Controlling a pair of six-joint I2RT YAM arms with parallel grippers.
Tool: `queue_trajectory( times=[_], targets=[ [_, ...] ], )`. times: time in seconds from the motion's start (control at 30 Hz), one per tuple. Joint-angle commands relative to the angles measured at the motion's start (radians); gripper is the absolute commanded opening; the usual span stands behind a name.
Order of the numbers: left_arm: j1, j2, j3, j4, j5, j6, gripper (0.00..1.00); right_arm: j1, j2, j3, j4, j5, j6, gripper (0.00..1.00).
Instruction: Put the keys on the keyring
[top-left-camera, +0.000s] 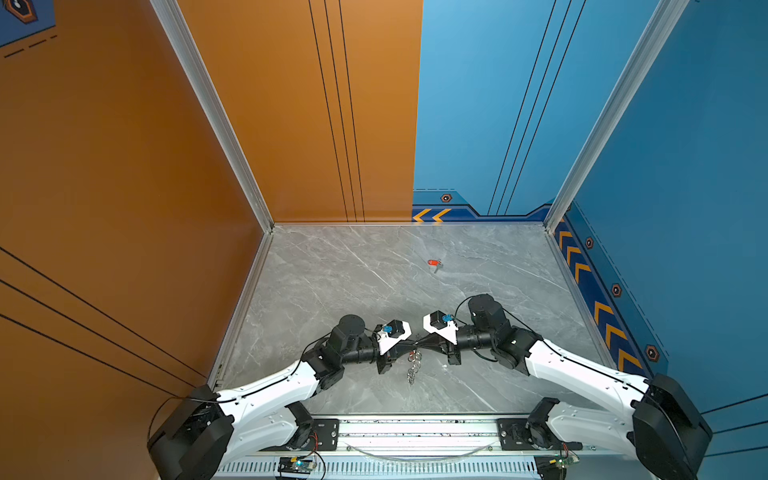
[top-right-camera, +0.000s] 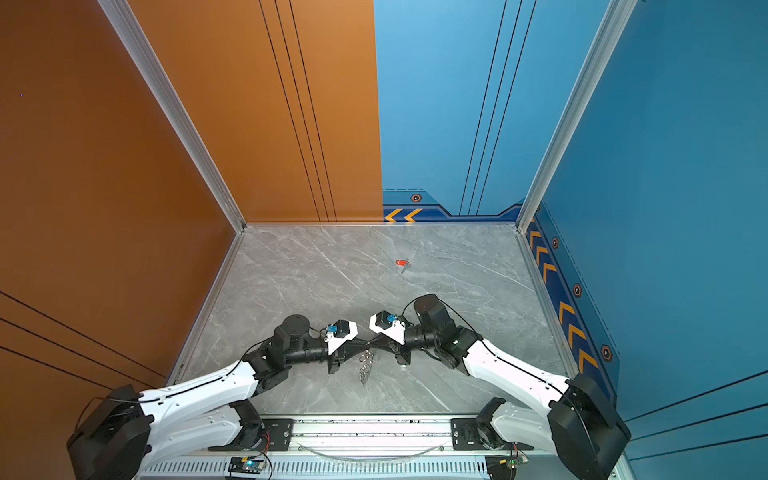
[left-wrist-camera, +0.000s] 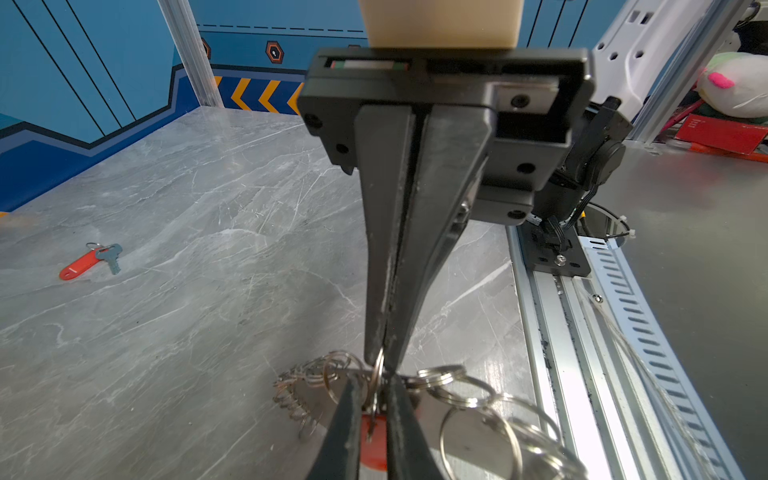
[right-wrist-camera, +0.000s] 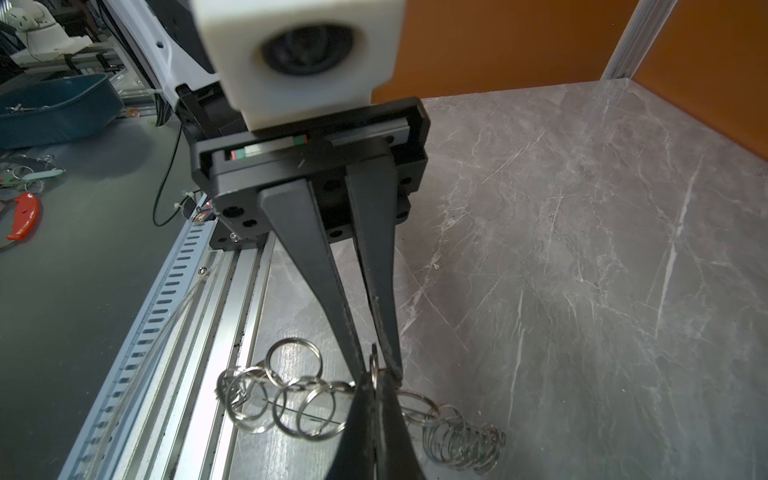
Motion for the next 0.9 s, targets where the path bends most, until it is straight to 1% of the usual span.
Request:
queue_trajectory(
  times=[0.0, 0.03, 0.07, 0.13, 0.2, 0.3, 0.4, 0.5, 0.57, 0.63, 0.7, 0.87],
  targets=[
    [0.000, 0.001, 0.024, 0.003, 0.035, 0.000, 0.13, -0.001, -0.017, -0.024, 0.202, -0.064, 0.098, 0.00],
    [0.000, -0.001, 0.025, 0.003, 0.035, 0.000, 0.14, -0.001, -0.013, -0.034, 0.238, -0.067, 0.119, 0.00],
    [0.001, -0.002, 0.023, 0.003, 0.033, 0.001, 0.14, -0.030, -0.009, -0.045, 0.277, -0.068, 0.138, 0.00],
    [0.000, -0.007, 0.021, 0.003, 0.030, 0.000, 0.14, -0.032, 0.006, -0.070, 0.374, -0.068, 0.188, 0.00],
    [-0.001, -0.010, 0.020, 0.003, 0.026, 0.000, 0.13, -0.033, 0.020, -0.085, 0.434, -0.071, 0.220, 0.00],
    [0.000, -0.009, 0.021, 0.003, 0.017, -0.002, 0.09, -0.027, 0.046, -0.093, 0.478, -0.078, 0.243, 0.00],
    [0.002, -0.016, 0.020, 0.003, 0.006, -0.003, 0.05, -0.027, 0.055, -0.094, 0.469, -0.078, 0.236, 0.00],
    [0.002, -0.019, 0.017, 0.003, -0.001, -0.003, 0.01, -0.029, 0.034, -0.091, 0.376, -0.049, 0.177, 0.00],
    [0.002, -0.017, 0.017, 0.003, -0.005, -0.002, 0.00, -0.029, 0.006, -0.071, 0.243, -0.012, 0.098, 0.09],
    [0.001, -0.008, 0.018, 0.003, -0.003, 0.001, 0.00, -0.026, -0.026, -0.035, 0.077, 0.037, 0.000, 0.14],
    [0.002, -0.001, 0.020, 0.003, 0.001, 0.006, 0.00, -0.021, -0.044, -0.003, -0.032, 0.067, -0.060, 0.17],
    [0.001, 0.003, 0.023, 0.003, 0.006, 0.013, 0.00, -0.015, -0.033, 0.049, -0.138, 0.083, -0.116, 0.21]
  ],
)
